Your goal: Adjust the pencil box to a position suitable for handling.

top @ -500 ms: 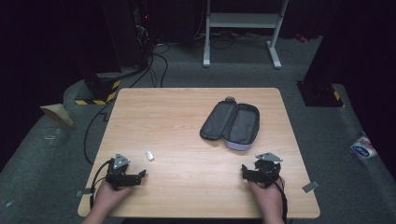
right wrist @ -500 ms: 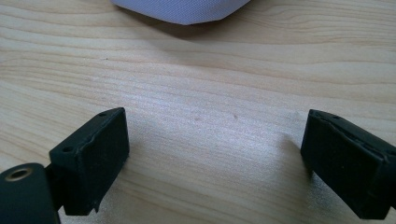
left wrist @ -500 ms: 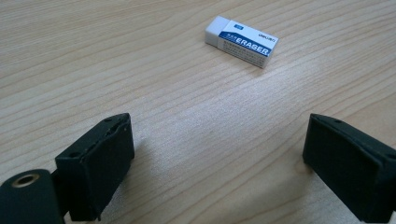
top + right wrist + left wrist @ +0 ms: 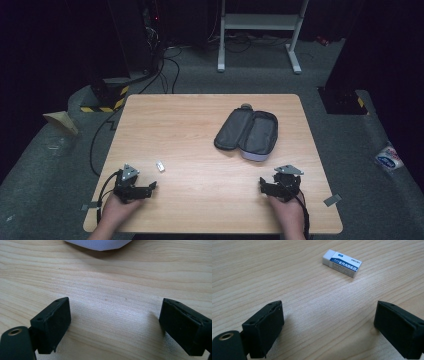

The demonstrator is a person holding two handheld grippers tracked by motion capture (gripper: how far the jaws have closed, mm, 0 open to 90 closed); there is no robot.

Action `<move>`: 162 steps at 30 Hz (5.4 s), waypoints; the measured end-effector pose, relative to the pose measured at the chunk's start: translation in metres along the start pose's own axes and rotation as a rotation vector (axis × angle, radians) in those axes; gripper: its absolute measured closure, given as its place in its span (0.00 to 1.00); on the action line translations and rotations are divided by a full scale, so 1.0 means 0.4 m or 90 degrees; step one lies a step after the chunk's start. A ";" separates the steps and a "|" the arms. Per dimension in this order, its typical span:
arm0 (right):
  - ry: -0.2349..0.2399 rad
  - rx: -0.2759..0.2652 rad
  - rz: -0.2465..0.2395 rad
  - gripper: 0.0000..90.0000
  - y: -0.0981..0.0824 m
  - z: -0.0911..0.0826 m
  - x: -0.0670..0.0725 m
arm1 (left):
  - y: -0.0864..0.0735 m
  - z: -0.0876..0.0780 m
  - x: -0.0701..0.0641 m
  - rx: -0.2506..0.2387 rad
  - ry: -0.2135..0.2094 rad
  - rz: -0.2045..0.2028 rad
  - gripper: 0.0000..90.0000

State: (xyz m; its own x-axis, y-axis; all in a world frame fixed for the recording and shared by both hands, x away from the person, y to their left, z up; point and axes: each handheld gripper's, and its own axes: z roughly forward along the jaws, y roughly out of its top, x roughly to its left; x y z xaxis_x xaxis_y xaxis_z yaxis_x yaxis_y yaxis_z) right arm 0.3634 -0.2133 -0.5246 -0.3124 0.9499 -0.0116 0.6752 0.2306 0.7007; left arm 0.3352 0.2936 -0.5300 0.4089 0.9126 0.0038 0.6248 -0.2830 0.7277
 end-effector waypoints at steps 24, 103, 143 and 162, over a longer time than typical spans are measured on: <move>0.009 0.001 -0.011 0.10 -0.007 -0.007 0.001 | -0.001 -0.001 0.003 0.003 -0.004 0.004 0.09; 0.143 -0.070 -0.098 0.60 0.179 0.065 0.181 | -0.006 -0.008 0.005 -0.007 -0.029 0.029 0.16; 0.000 -0.048 -0.009 0.68 0.222 0.078 -0.065 | 0.001 -0.042 -0.072 -0.049 -0.081 0.049 0.49; 0.151 -0.119 -0.045 0.68 0.119 -0.023 0.087 | 0.097 0.002 -0.194 -0.116 -0.135 0.050 0.57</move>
State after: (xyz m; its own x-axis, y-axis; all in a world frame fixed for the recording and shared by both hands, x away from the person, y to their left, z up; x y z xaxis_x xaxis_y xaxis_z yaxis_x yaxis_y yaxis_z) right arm 0.3785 -0.1713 -0.4852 -0.5167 0.8517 0.0867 0.5187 0.2309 0.8232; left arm 0.3284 0.2114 -0.5026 0.5935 0.8023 -0.0641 0.4634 -0.2755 0.8422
